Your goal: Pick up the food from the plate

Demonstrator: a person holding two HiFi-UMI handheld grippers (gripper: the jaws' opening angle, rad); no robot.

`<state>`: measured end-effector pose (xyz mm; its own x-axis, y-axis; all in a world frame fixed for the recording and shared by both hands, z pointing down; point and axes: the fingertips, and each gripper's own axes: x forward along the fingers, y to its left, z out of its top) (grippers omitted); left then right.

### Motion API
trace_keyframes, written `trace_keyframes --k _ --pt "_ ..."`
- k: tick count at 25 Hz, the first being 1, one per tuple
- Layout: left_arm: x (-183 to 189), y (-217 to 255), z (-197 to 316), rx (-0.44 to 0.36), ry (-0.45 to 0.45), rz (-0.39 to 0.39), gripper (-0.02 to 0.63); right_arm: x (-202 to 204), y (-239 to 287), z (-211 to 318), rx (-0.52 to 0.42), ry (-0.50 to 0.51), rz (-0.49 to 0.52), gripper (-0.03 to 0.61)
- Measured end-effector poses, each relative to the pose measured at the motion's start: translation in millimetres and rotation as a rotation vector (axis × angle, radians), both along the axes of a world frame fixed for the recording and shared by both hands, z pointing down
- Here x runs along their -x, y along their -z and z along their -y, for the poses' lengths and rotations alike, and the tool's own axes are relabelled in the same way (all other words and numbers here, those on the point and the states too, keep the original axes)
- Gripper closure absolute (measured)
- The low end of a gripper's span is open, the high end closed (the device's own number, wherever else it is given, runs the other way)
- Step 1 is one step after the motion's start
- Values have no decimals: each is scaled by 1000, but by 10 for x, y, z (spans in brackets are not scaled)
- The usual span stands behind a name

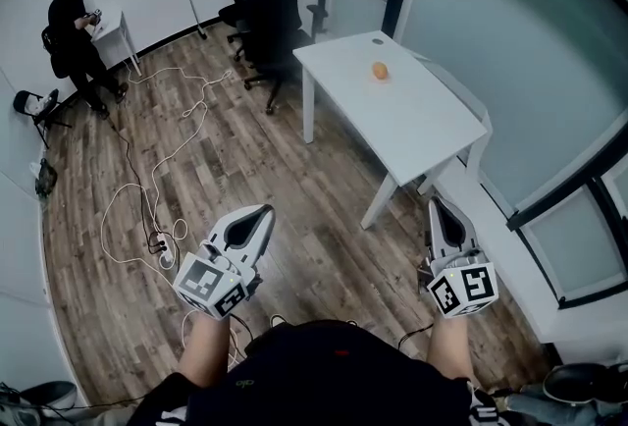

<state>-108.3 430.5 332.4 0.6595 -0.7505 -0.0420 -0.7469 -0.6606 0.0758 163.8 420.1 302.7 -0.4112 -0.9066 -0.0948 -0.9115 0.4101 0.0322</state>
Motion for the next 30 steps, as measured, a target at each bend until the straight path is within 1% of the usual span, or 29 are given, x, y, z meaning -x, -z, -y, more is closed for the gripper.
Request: trace_keyframes --k 2,5,11,14,16,20,25,30 --pt "115 -14 -30 11 2 -6 586 99 -33 17 11 -1 2 557" --pt "383 -88 -43 15 11 -2 586 336 -90 93 19 -7 14 557" --pt "1034 -279 -42 33 23 45 586 1029 -260 171 54 13 32 557" --pt "1308 -372 -17 33 10 41 586 1368 -336 199 68 23 20 557" --pt "1420 -385 42 39 12 32 586 1499 -330 261 73 31 -1 557" --pt "1547 -425 155 45 10 12 586 1640 -306 397 79 41 -21 557" --pt "1581 -494 387 62 -12 -25 586 1758 -449 657 98 72 -56 557" --pt "1444 -479 824 73 -18 24 586 1681 -522 1116 111 76 -18 557"
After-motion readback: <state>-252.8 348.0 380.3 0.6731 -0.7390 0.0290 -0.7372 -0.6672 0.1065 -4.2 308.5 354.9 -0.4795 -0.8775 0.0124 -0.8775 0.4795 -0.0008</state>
